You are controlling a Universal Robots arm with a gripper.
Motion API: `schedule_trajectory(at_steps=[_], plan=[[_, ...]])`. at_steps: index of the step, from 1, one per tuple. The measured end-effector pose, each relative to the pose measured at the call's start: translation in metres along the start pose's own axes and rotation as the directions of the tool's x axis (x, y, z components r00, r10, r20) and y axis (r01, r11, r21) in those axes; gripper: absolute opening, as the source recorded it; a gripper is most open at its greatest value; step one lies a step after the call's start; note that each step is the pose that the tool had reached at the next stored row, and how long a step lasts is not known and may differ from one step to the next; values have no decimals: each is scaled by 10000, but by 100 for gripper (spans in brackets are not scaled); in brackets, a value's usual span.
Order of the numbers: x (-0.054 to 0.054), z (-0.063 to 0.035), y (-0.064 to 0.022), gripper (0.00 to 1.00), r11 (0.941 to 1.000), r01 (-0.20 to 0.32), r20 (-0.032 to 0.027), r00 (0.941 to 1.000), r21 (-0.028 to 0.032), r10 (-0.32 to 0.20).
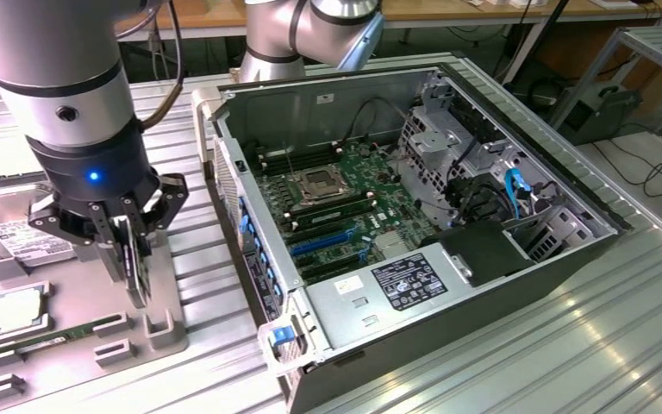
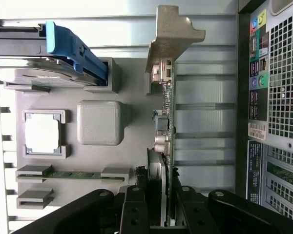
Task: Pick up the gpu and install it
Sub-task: 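Pick up the gpu and move the gpu toward the slot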
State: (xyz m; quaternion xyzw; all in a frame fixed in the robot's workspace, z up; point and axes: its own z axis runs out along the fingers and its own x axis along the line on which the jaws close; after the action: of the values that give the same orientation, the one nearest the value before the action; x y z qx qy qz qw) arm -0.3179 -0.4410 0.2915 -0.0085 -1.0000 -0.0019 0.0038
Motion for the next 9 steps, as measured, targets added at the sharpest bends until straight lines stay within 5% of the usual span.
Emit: schedule_trajectory(at_steps=[9], plan=[[0, -73, 0, 27, 10000, 0, 1, 10000, -17, 0]])
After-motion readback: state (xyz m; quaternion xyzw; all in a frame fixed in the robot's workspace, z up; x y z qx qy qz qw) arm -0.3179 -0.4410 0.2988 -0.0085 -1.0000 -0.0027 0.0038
